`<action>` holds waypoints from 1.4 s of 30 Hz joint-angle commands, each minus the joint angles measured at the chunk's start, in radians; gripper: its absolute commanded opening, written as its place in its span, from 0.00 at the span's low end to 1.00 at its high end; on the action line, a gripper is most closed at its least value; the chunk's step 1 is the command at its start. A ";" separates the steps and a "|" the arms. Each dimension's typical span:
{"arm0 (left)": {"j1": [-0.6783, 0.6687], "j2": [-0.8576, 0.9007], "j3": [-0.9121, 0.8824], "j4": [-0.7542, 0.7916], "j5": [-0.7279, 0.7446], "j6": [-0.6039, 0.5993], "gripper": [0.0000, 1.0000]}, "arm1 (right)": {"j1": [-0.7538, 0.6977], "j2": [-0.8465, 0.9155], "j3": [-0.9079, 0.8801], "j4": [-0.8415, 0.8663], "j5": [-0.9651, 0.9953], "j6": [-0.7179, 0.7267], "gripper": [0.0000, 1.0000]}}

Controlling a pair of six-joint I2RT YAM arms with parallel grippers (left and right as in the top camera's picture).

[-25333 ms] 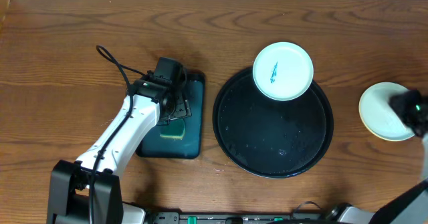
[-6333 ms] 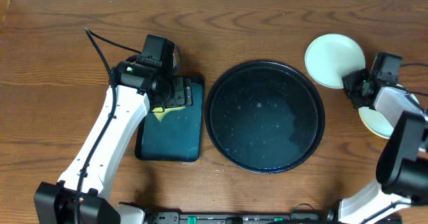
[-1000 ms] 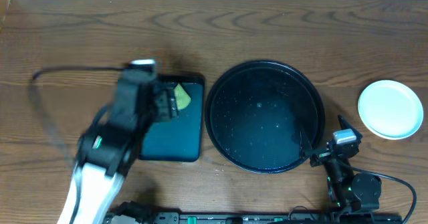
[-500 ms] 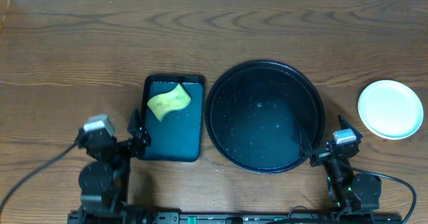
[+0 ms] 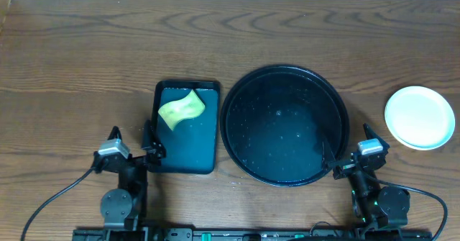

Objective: Clean dirty plates on tray and stack at the side

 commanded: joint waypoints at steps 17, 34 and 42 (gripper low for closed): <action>0.003 -0.005 -0.041 -0.150 0.010 -0.002 0.83 | -0.006 -0.005 -0.002 -0.004 0.006 -0.009 0.99; 0.003 0.014 -0.041 -0.145 0.010 -0.002 0.83 | -0.006 -0.005 -0.002 -0.004 0.006 -0.009 0.99; 0.003 0.014 -0.041 -0.145 0.010 -0.002 0.83 | -0.006 -0.005 -0.002 -0.004 0.006 -0.009 0.99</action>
